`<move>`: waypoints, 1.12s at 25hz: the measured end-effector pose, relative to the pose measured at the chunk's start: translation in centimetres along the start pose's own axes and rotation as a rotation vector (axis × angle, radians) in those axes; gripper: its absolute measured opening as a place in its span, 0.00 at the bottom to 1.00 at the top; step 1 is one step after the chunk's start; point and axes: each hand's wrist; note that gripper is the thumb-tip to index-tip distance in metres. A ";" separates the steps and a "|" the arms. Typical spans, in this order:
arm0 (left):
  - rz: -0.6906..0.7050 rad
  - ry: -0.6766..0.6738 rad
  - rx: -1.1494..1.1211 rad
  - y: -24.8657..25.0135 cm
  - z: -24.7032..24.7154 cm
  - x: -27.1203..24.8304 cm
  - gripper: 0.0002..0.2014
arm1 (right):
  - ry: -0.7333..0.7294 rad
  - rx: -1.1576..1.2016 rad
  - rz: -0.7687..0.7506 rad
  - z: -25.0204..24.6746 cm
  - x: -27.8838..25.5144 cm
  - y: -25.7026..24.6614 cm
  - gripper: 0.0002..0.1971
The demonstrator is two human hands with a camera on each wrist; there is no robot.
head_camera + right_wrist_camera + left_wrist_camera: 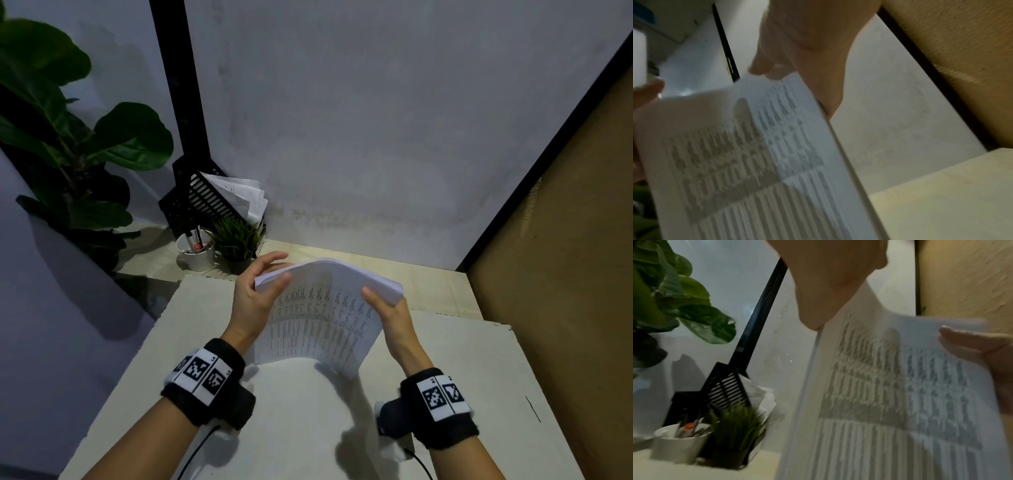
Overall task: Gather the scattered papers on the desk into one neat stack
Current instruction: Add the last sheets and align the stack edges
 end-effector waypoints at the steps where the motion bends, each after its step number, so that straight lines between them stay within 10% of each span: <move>1: -0.064 -0.053 0.008 -0.7 -0.4 0.0 0.22 | -0.026 -0.009 0.034 -0.2 -0.3 0.4 0.17; 4: -0.356 -0.074 0.117 -2.8 -0.6 0.6 0.19 | -0.017 -0.041 0.072 0.3 -0.6 1.0 0.15; 6: -0.423 -0.044 0.109 -2.7 -0.3 1.0 0.35 | 0.023 -0.032 0.049 0.8 -0.2 0.5 0.15; 12: -0.177 -0.212 0.034 0.3 -1.2 0.9 0.22 | 0.029 0.071 -0.049 0.4 0.3 -0.9 0.17; 18: -0.313 -0.116 0.081 -0.9 -1.2 0.4 0.41 | 0.034 -0.013 -0.006 0.4 0.0 0.7 0.15; 23: -0.256 -0.149 0.106 0.3 -1.9 -0.5 0.11 | 0.056 0.044 -0.071 -0.8 -0.5 0.4 0.14; 28: -0.271 -0.183 0.125 -0.6 -2.8 -0.4 0.35 | 0.002 0.054 -0.040 -0.6 -0.6 0.1 0.09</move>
Point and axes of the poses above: each hand's wrist, its own x-axis towards the middle knuckle, its own z-axis out of the palm, y = z × x, and after that the axes turned 12 degrees about -z, right-handed
